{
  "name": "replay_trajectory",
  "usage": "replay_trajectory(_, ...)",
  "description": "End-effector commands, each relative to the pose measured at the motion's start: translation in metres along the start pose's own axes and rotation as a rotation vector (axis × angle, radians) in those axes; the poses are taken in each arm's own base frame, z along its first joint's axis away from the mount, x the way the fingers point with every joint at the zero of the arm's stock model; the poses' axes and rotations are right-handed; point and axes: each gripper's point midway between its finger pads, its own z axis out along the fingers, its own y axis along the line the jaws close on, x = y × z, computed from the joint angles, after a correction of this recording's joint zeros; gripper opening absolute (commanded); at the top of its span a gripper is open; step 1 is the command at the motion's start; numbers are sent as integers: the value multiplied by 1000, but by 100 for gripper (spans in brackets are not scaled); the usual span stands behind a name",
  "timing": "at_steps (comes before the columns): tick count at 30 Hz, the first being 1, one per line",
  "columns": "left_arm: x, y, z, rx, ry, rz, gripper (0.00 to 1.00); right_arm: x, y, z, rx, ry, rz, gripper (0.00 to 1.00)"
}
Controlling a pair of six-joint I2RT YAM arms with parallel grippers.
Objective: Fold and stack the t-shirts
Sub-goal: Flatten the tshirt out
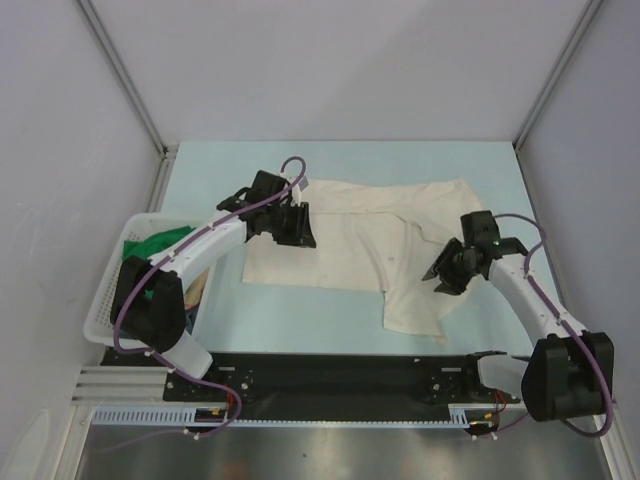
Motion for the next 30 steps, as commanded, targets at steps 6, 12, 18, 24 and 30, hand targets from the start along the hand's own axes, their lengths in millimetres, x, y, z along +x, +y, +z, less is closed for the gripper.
replay_trajectory(6,-12,-9,-10,49,-47,36,38,30,-91,7,243,47,252,48)
replay_trajectory(12,-10,-1,6,52,-6,-22,38,20,-113,17,288,14,274,48)
replay_trajectory(18,-9,3,15,66,12,-51,38,16,-116,36,295,41,259,47)
replay_trajectory(24,-14,14,13,53,-1,-66,38,6,-118,45,295,10,242,41)
replay_trajectory(30,-12,17,14,50,-3,-75,38,-2,-124,49,349,17,225,20)
